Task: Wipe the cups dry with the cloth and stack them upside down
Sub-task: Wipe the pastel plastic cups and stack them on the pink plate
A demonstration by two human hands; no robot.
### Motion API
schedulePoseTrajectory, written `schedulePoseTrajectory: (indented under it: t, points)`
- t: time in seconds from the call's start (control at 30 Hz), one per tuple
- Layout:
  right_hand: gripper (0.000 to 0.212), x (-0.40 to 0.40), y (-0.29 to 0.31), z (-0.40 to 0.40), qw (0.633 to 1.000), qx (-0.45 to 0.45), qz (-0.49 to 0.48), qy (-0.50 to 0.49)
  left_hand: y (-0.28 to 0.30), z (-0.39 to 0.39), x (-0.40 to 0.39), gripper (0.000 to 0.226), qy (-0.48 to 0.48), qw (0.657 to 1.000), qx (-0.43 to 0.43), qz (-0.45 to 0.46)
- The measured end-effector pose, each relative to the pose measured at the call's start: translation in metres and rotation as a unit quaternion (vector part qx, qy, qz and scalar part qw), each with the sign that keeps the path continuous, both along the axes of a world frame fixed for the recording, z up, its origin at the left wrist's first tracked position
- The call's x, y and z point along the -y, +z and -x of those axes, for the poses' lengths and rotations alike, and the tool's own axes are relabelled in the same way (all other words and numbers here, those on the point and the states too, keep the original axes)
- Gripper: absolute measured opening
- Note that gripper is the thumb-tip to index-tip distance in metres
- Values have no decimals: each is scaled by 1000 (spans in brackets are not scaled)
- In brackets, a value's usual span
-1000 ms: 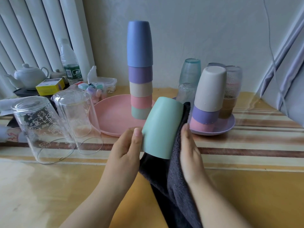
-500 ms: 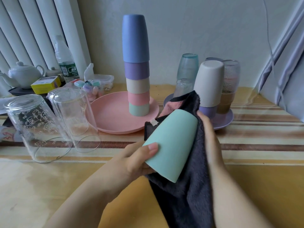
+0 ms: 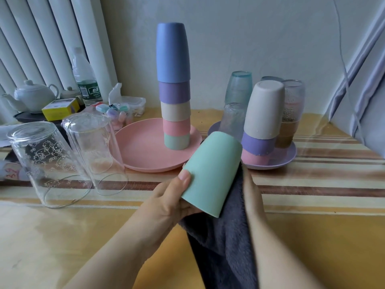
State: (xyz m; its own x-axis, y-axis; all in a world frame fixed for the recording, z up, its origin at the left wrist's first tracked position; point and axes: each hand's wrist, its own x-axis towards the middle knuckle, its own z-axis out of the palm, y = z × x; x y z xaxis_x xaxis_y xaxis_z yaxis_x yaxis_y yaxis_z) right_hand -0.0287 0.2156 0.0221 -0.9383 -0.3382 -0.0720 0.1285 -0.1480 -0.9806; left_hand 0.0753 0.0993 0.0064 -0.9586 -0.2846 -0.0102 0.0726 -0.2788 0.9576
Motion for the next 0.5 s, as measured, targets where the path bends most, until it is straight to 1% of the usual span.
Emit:
schedulePoseTrajectory:
  t: [0.03, 0.07, 0.13, 0.23, 0.33, 0.4, 0.5]
  points:
    - [20, 0, 8, -4, 999, 11, -13, 33, -1, 0, 0, 58, 29, 998, -2, 51]
    - [23, 1, 8, -3, 998, -7, -32, 48, -1, -1, 0, 61, 54, 992, -6, 113]
    - [26, 5, 0, -3, 997, -28, -52, 42, -2, -1, 2, 64, 104, 971, -14, 216]
    - [20, 9, -7, 0, 993, -82, -82, 27, -8, 1, 7, 71, 143, 935, 15, 323]
    - [19, 11, -5, -1, 990, -96, -97, 24, -12, 2, 12, 76, 161, 919, 41, 359]
    - [28, 11, -9, 2, 987, -111, -117, 21, -12, 3, 16, 79, 190, 903, 60, 380]
    - [37, 12, -11, 4, 986, -102, -132, -3, -5, 6, 20, 69, 270, 878, 98, 383]
